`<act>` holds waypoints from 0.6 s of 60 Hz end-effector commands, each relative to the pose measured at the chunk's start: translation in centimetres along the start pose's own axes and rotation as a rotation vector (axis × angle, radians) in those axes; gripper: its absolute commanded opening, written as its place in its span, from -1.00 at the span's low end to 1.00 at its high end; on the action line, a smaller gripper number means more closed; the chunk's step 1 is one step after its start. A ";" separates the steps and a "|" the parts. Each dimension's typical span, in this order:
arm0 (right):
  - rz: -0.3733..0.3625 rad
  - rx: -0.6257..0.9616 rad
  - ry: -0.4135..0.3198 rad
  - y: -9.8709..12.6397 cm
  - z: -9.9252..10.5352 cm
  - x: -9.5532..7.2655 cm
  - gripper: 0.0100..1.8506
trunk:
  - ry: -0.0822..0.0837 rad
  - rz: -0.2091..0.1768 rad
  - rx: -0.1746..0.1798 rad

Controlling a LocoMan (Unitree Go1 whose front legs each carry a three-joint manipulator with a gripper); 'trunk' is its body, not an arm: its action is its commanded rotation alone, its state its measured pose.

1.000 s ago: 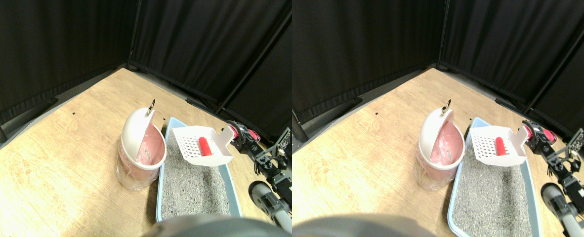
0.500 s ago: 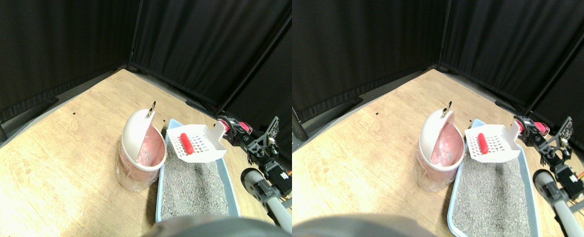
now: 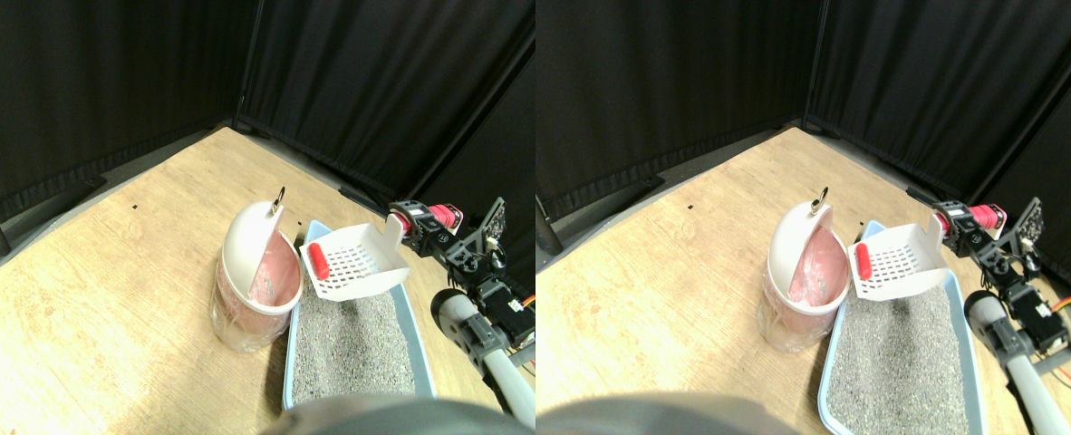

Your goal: Scoop (unimanual)

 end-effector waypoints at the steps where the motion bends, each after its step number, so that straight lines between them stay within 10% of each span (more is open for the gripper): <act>1: -0.023 -0.017 -0.040 0.5 1.3 -0.1 -0.95 | -0.030 0.067 -0.026; 36: -0.001 -0.124 -0.052 1.0 2.2 -0.4 -0.90 | -0.030 0.069 -0.031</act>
